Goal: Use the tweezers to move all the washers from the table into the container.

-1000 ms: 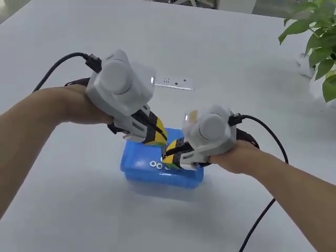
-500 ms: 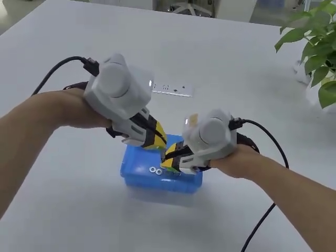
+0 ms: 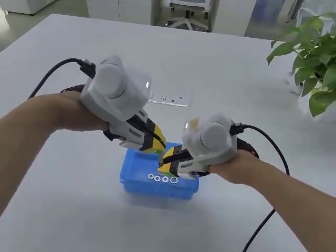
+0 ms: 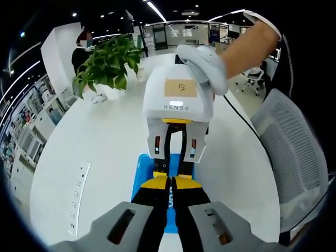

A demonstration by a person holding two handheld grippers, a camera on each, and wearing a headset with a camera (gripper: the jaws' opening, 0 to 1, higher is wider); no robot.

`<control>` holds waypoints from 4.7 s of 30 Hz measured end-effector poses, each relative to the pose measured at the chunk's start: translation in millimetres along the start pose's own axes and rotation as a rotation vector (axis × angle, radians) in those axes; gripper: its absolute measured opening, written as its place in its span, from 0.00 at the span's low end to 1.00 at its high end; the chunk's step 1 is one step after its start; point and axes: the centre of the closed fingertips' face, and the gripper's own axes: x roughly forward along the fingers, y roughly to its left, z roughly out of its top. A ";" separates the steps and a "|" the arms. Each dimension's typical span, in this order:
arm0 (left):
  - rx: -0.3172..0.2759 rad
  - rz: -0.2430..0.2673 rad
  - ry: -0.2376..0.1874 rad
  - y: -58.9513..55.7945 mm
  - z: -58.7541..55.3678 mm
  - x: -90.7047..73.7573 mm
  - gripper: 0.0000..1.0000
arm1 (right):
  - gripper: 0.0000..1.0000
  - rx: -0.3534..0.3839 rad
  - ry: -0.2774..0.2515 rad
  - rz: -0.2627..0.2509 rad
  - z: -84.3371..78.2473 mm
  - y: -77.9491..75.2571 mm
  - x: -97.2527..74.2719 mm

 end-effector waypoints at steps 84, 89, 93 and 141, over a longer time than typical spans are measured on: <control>-0.061 -0.063 0.118 -104.5 -77.7 28.0 0.05 | 0.07 -0.102 0.190 0.088 -41.3 106.2 4.2; -0.082 -0.085 0.130 -111.0 -86.6 36.2 0.05 | 0.07 -0.094 0.209 0.102 -49.1 112.7 8.5; -0.090 -0.096 0.139 -117.0 -92.7 40.5 0.05 | 0.07 -0.085 0.214 0.111 -53.3 118.7 11.4; -0.089 -0.120 0.215 -144.8 -119.9 57.9 0.06 | 0.15 -0.057 0.248 0.163 -62.2 150.1 13.3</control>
